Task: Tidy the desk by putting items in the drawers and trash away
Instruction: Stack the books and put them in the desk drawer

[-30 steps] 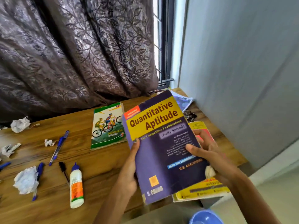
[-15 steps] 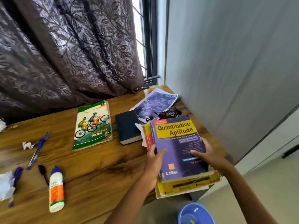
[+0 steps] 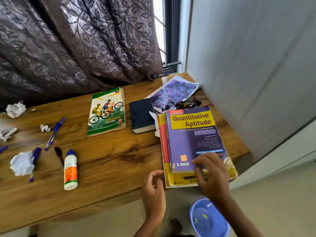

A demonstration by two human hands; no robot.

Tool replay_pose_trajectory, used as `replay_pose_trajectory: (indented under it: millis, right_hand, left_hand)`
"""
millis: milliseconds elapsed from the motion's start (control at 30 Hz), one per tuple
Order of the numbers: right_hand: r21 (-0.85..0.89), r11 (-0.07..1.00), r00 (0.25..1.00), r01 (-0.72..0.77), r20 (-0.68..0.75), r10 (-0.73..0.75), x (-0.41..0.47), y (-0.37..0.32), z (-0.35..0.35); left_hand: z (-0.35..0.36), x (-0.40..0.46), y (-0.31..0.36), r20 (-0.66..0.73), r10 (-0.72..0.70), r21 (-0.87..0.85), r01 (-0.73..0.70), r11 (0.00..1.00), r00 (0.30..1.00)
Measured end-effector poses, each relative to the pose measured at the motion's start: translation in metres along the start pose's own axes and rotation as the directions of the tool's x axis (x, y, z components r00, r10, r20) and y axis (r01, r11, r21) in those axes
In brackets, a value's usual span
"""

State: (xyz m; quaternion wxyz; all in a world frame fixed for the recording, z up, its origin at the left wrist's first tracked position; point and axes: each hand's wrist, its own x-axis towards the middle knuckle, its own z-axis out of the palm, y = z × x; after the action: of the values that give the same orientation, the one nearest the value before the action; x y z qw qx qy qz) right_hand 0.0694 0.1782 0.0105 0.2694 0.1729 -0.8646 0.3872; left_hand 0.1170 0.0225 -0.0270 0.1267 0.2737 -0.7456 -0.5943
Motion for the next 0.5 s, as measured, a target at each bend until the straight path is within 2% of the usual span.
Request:
replay_pose_trajectory:
  millis: [100, 167, 200, 233, 267, 300, 333, 367, 400, 433, 467, 500]
  right_hand:
    - [0.125, 0.987, 0.987, 0.106, 0.104, -0.119, -0.029, -0.028, 0.015]
    - [0.187, 0.966, 0.957, 0.181, 0.192, -0.216, -0.053, -0.039, 0.027]
    - [0.188, 0.970, 0.941, 0.156, 0.270, -0.204, -0.066, -0.040, 0.035]
    - [0.157, 0.984, 0.921, 0.085, 0.365, -0.138, -0.078, -0.036, 0.046]
    - [0.093, 0.992, 0.867, -0.088, 0.497, 0.030, -0.087, -0.027, 0.059]
    - [-0.021, 0.944, 0.749, -0.329, 0.603, 0.275, -0.094, -0.017, 0.070]
    - [-0.086, 0.779, 0.549, -0.621, 0.662, 0.510, -0.102, -0.002, 0.081]
    - [-0.055, 0.485, 0.315, -0.873, 0.695, 0.646, -0.106, 0.010, 0.089]
    - [0.012, 0.159, 0.120, -0.987, 0.719, 0.685, -0.109, 0.021, 0.098]
    - [0.074, -0.065, 0.009, -0.995, 0.726, 0.688, -0.110, 0.030, 0.103]
    - [0.103, -0.155, -0.033, -0.982, 0.724, 0.689, -0.109, 0.038, 0.108]
    - [0.137, -0.190, -0.035, -0.972, 0.715, 0.698, -0.106, 0.045, 0.114]
  left_hand:
    - [-0.007, -0.002, -0.012, 0.016, 0.243, 0.199, -0.242, 0.950, 0.970]
    - [-0.014, -0.002, -0.022, 0.017, 0.363, 0.396, -0.339, 0.853, 0.932]
    - [-0.021, -0.002, -0.029, 0.031, 0.388, 0.487, -0.353, 0.799, 0.921]
    - [-0.029, -0.001, -0.037, 0.071, 0.393, 0.561, -0.362, 0.744, 0.917]
    - [-0.038, 0.000, -0.046, 0.122, 0.382, 0.623, -0.370, 0.689, 0.916]
    - [-0.047, 0.001, -0.053, 0.186, 0.364, 0.666, -0.390, 0.636, 0.912]
    - [-0.055, 0.004, -0.059, 0.249, 0.350, 0.695, -0.418, 0.585, 0.903]
    - [-0.062, 0.005, -0.063, 0.303, 0.337, 0.716, -0.446, 0.537, 0.891]
    - [-0.067, 0.005, -0.065, 0.344, 0.329, 0.732, -0.471, 0.493, 0.879]
    - [-0.069, 0.004, -0.066, 0.369, 0.326, 0.743, -0.487, 0.460, 0.871]
    - [-0.070, 0.002, -0.068, 0.383, 0.325, 0.748, -0.497, 0.441, 0.865]
    - [-0.069, 0.000, -0.068, 0.389, 0.324, 0.752, -0.500, 0.428, 0.862]
